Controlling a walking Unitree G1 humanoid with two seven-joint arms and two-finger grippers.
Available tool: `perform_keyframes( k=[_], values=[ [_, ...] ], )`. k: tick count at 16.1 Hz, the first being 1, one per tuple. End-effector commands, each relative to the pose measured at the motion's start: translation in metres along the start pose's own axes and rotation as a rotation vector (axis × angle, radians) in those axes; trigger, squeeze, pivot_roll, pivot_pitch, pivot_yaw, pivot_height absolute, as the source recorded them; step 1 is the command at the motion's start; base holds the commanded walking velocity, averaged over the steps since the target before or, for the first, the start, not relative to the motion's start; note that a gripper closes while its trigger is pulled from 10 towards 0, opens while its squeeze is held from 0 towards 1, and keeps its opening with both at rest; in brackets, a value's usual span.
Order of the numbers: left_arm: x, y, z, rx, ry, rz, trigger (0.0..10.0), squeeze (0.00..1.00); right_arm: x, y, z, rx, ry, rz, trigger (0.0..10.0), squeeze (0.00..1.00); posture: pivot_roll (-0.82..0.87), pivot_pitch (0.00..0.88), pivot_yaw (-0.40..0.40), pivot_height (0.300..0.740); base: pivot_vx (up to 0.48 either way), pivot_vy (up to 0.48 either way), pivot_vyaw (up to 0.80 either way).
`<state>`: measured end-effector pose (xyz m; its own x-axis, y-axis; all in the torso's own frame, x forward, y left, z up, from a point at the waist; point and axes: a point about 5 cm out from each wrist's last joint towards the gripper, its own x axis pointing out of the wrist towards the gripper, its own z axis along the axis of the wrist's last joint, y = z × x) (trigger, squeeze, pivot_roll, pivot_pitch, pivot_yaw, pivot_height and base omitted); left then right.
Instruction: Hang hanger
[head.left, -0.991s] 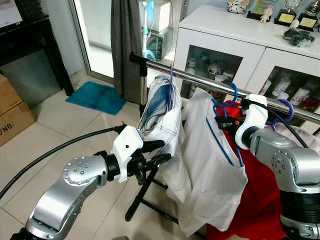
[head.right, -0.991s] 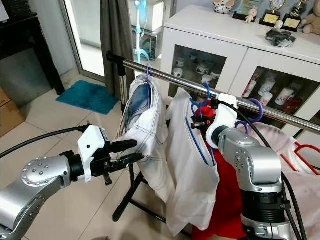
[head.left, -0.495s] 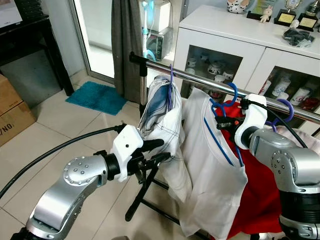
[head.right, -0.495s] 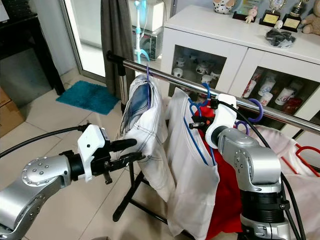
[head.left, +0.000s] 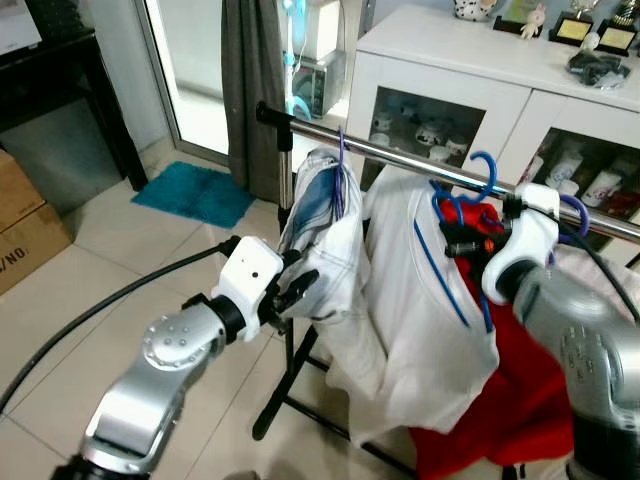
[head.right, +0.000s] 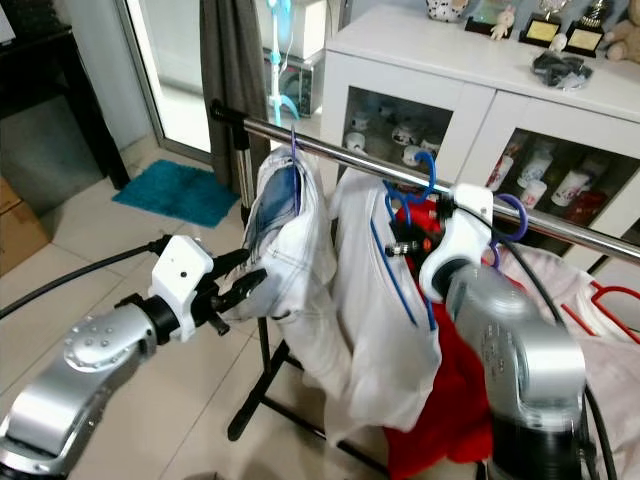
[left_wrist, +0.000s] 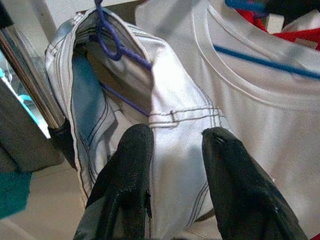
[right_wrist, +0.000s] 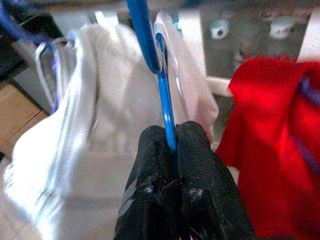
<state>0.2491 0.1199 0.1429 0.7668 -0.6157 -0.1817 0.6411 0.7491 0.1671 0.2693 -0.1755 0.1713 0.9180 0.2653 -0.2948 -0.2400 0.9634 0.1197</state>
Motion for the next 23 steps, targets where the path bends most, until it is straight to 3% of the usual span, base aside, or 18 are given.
perform_keyframes(
  k=[1,5,12,23],
  values=[
    [0.001,-0.001,-0.003,-0.004,0.005,0.019,10.0,0.0,-0.008,0.006,0.005,-0.015,-0.036,0.01,0.0,0.0,0.01,0.0,-0.047,0.74,0.0,0.0,0.0],
    [0.004,-0.004,-0.006,-0.012,0.008,0.033,10.0,0.0,-0.011,0.017,-0.021,-0.09,0.002,0.029,0.0,0.0,0.01,0.0,-0.036,0.74,0.0,0.0,0.0],
    [-0.001,-0.002,-0.007,-0.026,0.014,0.059,10.0,0.0,-0.007,0.019,-0.038,-0.079,0.003,-0.009,0.0,0.0,0.02,0.0,-0.052,0.74,0.0,0.0,0.0],
    [0.002,0.004,-0.006,-0.022,0.014,0.067,10.0,0.0,0.002,0.021,-0.04,-0.079,-0.03,-0.028,0.0,0.0,0.01,0.0,-0.035,0.74,-0.185,0.0,0.0]
  ],
)
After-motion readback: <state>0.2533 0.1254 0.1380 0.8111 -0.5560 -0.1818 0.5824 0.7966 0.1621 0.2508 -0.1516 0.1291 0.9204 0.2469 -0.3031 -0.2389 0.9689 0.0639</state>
